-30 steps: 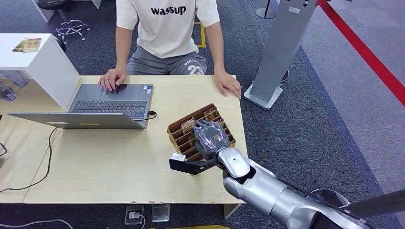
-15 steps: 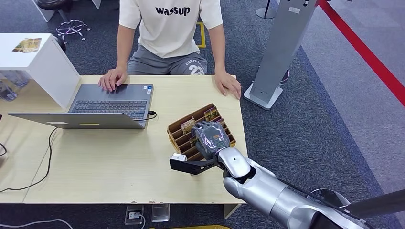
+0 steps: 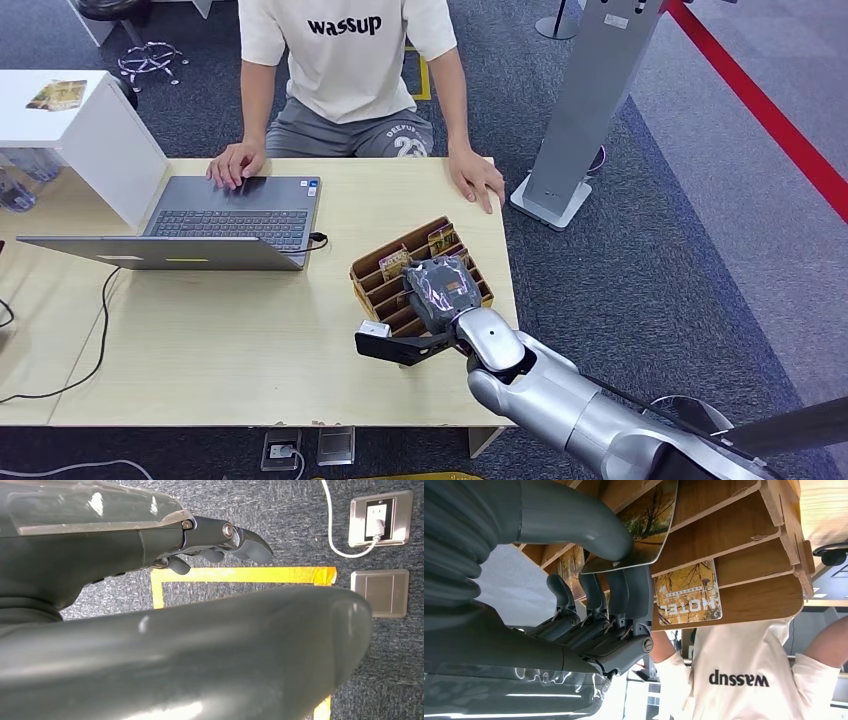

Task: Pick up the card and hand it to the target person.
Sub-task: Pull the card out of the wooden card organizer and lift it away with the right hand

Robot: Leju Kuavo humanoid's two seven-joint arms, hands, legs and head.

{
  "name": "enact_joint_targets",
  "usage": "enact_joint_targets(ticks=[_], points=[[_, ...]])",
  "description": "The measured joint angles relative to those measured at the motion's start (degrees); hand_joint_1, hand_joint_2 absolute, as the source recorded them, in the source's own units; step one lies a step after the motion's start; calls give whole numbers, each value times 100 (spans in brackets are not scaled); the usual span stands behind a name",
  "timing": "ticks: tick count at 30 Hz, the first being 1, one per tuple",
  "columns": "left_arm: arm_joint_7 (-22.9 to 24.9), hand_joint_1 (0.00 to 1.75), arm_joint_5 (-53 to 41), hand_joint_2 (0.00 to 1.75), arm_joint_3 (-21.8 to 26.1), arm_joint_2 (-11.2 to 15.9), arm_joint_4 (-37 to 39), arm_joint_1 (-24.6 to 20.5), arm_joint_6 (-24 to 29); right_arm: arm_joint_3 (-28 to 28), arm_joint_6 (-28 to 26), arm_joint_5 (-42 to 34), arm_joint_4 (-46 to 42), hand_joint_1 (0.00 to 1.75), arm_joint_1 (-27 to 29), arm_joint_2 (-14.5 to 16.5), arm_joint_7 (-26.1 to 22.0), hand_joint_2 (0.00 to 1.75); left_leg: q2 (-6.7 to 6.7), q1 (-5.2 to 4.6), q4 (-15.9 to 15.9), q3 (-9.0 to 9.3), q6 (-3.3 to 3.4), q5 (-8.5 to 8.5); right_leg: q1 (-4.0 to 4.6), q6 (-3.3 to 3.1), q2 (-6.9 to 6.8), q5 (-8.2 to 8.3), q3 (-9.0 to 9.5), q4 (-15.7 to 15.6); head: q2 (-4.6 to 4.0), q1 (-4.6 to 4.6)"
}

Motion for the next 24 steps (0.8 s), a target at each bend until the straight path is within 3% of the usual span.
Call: enact_joint_targets(ticks=[19,24], points=[[-126,0,-20,0,0,0,0,1,-32,1,57,-87,-2,140,-8,8,-93,175,0,0,0,1,0,0,0,0,1,0,2,1,0,1],[-129,0,38,0,0,6,0,10,-34,-3,341,-360,-73,140,-89,16,-79,175,1,0,0,2,0,0,0,0,1,0,2,1,0,-1]])
